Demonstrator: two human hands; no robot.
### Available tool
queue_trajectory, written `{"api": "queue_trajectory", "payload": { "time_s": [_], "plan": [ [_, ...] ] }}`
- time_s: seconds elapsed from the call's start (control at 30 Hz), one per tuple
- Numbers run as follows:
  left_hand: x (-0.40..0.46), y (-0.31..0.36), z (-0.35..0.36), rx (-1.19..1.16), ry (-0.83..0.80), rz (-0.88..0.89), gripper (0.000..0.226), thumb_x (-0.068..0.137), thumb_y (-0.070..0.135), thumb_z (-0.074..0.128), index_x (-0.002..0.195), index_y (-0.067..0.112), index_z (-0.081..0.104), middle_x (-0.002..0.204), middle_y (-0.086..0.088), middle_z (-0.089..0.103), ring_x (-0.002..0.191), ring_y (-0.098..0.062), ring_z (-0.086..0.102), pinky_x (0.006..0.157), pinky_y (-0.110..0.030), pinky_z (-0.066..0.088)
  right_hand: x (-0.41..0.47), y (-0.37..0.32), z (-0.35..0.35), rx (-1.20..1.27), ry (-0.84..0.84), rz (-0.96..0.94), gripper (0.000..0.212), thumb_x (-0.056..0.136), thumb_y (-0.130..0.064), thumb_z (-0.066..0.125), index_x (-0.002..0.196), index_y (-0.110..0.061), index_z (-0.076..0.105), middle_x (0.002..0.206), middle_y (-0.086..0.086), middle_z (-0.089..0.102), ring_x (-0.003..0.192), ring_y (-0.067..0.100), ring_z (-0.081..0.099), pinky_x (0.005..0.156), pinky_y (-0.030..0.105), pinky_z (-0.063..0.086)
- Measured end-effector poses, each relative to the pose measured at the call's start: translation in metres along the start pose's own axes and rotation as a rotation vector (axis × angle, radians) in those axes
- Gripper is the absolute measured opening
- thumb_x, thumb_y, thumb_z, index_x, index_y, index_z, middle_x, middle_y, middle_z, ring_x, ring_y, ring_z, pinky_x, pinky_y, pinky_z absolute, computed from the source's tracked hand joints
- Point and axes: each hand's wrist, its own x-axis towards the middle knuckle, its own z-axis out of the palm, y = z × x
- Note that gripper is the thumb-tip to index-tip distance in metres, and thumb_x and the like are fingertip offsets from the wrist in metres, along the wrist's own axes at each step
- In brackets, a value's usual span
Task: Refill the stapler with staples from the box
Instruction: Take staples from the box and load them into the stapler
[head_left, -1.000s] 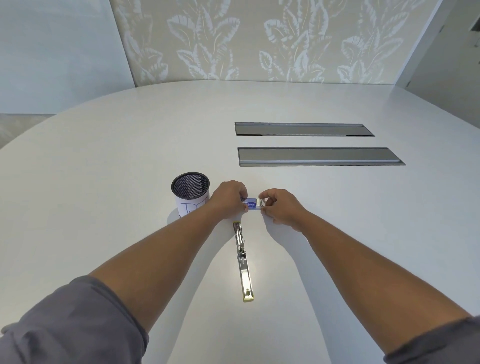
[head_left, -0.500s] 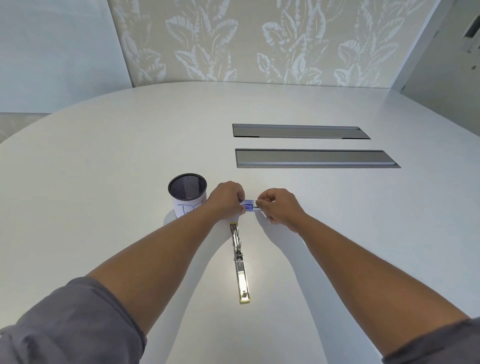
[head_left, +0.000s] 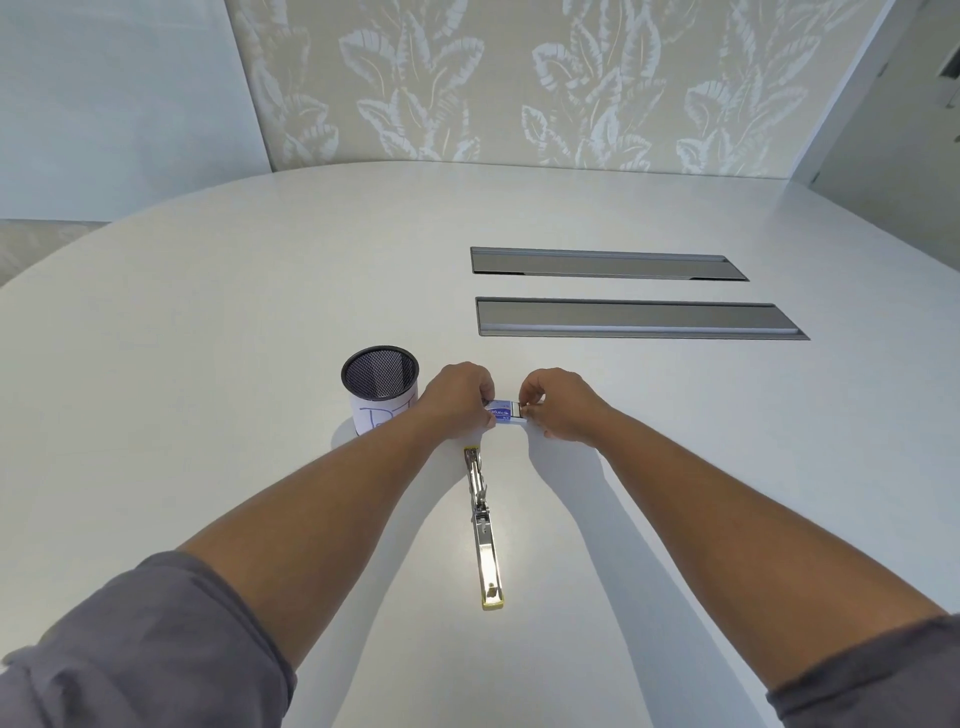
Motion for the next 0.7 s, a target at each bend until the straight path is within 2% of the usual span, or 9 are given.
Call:
{"api": "queue_trajectory", "payload": {
  "time_s": [0.1, 0.17, 0.27, 0.47, 0.57, 0.7],
  "plan": [
    [0.0002, 0.0000, 0.0001, -0.002, 0.000, -0.004, 0.029, 0.074, 0.015, 0.081, 0.100, 0.012, 0.071, 0.108, -0.003, 0.069, 0.102, -0.024, 0.063, 0.088, -0.037, 0.054, -0.0002, 0.0009, 0.0008, 0.008, 0.000, -0.007, 0.007, 0.092, -0.009, 0.063, 0.096, -0.008, 0.069, 0.108, 0.010, 0.067, 0.066, 0.024, 0.060, 0.063, 0.037, 0.055],
    [0.0000, -0.0004, 0.0002, -0.001, 0.001, -0.004, 0.029, 0.074, 0.015, 0.081, 0.100, 0.012, 0.071, 0.108, -0.003, 0.069, 0.102, -0.024, 0.063, 0.088, -0.037, 0.054, -0.0007, 0.0020, 0.0014, -0.003, 0.007, -0.021, 0.008, 0.092, -0.008, 0.064, 0.095, -0.008, 0.070, 0.109, 0.011, 0.068, 0.070, 0.023, 0.057, 0.065, 0.034, 0.050],
    [-0.0003, -0.0011, 0.0007, -0.001, 0.000, -0.006, 0.030, 0.073, 0.015, 0.081, 0.101, 0.011, 0.071, 0.108, -0.003, 0.068, 0.101, -0.024, 0.063, 0.087, -0.037, 0.054, -0.0018, 0.0026, 0.0017, 0.007, 0.017, -0.036, 0.008, 0.091, -0.007, 0.065, 0.096, -0.007, 0.071, 0.108, 0.011, 0.069, 0.075, 0.022, 0.056, 0.070, 0.034, 0.049],
    [-0.0001, 0.0003, 0.0000, 0.001, -0.003, -0.005, 0.028, 0.073, 0.015, 0.080, 0.099, 0.012, 0.071, 0.106, -0.003, 0.070, 0.099, -0.023, 0.064, 0.086, -0.036, 0.055, -0.0006, 0.0024, -0.0013, -0.032, -0.003, -0.065, 0.010, 0.091, -0.009, 0.065, 0.099, -0.008, 0.072, 0.107, 0.009, 0.070, 0.071, 0.019, 0.055, 0.068, 0.028, 0.043],
    [-0.0001, 0.0005, -0.0001, -0.006, -0.005, -0.013, 0.027, 0.072, 0.015, 0.081, 0.098, 0.013, 0.071, 0.105, -0.002, 0.070, 0.099, -0.023, 0.064, 0.086, -0.037, 0.055, 0.0016, 0.0027, -0.0025, -0.022, -0.014, -0.053, 0.009, 0.090, -0.010, 0.066, 0.097, -0.011, 0.073, 0.105, 0.008, 0.071, 0.064, 0.014, 0.053, 0.062, 0.026, 0.043],
    [0.0001, 0.0009, 0.0001, -0.006, -0.006, -0.014, 0.027, 0.073, 0.015, 0.080, 0.098, 0.013, 0.071, 0.103, -0.002, 0.070, 0.098, -0.023, 0.065, 0.085, -0.036, 0.056, 0.0039, 0.0034, -0.0026, -0.033, -0.032, -0.045, 0.008, 0.091, -0.012, 0.068, 0.098, -0.011, 0.071, 0.109, 0.007, 0.068, 0.067, 0.014, 0.053, 0.056, 0.023, 0.040]
  ]
}}
